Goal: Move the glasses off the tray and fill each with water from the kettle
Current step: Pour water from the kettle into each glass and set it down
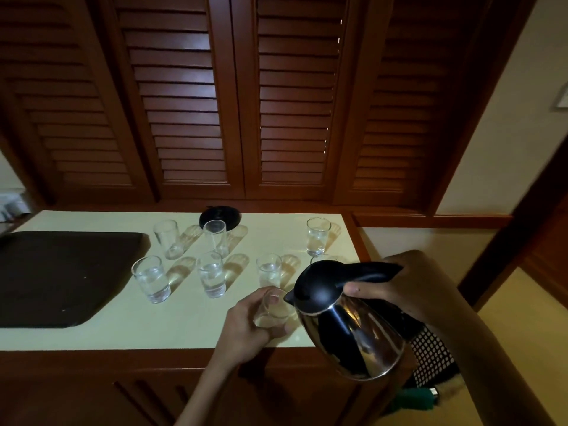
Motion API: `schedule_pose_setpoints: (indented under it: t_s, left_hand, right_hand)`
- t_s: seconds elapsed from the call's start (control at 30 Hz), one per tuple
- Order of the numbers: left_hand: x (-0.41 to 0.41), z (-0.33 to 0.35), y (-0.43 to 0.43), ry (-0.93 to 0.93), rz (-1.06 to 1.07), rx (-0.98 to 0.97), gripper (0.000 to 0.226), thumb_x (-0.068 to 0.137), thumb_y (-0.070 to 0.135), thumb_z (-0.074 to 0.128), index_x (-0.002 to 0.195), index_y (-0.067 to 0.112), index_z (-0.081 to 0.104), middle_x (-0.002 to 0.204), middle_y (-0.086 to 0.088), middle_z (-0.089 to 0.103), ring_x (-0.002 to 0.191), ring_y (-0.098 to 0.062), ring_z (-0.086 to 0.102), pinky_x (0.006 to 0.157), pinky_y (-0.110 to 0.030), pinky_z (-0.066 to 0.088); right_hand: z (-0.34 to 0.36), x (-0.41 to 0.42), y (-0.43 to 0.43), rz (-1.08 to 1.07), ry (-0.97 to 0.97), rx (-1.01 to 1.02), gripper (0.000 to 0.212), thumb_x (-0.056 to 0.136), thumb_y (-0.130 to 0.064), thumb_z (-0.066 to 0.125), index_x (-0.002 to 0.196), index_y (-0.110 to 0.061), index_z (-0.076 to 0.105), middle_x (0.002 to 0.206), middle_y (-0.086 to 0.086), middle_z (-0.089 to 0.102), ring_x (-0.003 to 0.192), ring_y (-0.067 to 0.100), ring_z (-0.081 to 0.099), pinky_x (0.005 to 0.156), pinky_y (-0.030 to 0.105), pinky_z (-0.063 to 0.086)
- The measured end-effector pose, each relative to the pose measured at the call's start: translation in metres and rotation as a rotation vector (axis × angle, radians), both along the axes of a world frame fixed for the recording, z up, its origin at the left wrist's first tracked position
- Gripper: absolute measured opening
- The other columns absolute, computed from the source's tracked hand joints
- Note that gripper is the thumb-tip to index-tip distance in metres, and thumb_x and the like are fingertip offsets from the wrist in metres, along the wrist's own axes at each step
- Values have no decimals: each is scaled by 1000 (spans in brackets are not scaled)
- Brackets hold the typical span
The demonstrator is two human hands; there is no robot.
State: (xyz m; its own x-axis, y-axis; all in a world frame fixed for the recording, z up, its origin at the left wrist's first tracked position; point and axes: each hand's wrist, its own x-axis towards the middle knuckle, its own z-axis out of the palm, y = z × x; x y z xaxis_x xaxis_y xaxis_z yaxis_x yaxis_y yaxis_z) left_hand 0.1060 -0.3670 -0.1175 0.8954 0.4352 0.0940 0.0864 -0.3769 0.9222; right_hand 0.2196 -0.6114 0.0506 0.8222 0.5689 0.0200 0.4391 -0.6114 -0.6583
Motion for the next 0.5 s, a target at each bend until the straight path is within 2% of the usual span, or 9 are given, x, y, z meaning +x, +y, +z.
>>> schedule_pose_setpoints:
  t_s: [0.07,0.13,0.23,0.33,0.5]
  left_hand:
    - [0,0,-1,-1,1,15,67,56,37,92,119,34,72,117,17,76,114,-2,68,101,-24,51]
    - [0,-1,-2,0,-2,33,68,55,43,89,120,34,72,116,18,76,113,0,68,98,-19,51]
    - [0,-1,-3,-7,-8,43,66,56,44,89,119,35,71,115,17,76,110,-1,70,97,-22,53]
    - [1,-2,-2,-14,-6,38,65,56,45,89,118,35,72,114,14,76,109,-4,70,98,-29,54]
    - [1,-2,-2,-29,-4,40,62,58,44,90,117,35,72,112,14,77,107,-6,72,96,-32,55]
  right_hand:
    - [1,1,3,-10,-31,-30,72,35,-87,59,69,-26,73,61,-7,77,53,5,73,63,29,65]
    - [2,2,5,12,-94,-68,87,34,-100,50,71,-25,73,60,-7,75,52,3,71,61,25,63]
    - [-1,7,8,29,-139,-90,102,28,-111,37,68,-24,74,58,-7,74,49,2,69,61,28,63]
    - [1,9,11,42,-141,-124,102,29,-111,37,67,-23,74,58,-6,73,49,2,68,64,34,64]
    - [8,6,16,34,-131,-188,82,33,-101,49,64,-27,70,59,-7,72,52,1,68,62,25,60]
